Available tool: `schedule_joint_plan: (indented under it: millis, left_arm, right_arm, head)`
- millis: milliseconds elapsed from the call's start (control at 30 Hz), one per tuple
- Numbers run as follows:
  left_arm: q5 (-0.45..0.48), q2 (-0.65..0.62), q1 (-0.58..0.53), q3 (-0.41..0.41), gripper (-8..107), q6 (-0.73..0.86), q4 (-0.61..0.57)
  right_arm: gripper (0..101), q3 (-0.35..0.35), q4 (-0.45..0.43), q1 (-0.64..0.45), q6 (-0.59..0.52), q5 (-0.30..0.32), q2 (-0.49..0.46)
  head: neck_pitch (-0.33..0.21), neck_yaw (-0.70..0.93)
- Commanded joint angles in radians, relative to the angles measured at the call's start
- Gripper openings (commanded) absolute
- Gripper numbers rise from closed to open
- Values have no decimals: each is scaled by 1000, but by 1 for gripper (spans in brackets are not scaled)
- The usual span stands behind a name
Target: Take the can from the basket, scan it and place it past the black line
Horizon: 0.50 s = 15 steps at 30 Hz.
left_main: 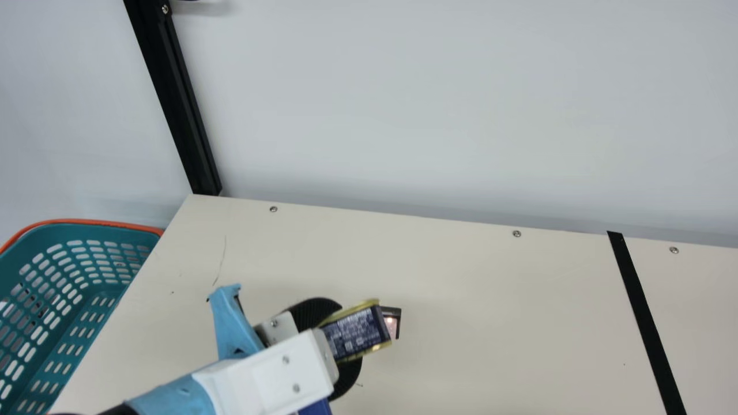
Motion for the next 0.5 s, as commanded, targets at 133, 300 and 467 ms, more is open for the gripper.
schedule_joint_plan:
  millis: [133, 300, 467]
  left_arm:
    - [27, 5, -68, 9, 10, 278, -225]
    - [77, -3, -138, 8, 10, 480, -419]
    - [164, -25, -212, -16, 10, 718, -665]
  right_arm:
    - [101, 0, 0, 0, 0, 0, 0]
    - [101, 0, 0, 0, 0, 0, 0]
    - [101, 0, 0, 0, 0, 0, 0]
  head:
    - [-32, -2]
    - [-32, -2]
    - [-32, -2]
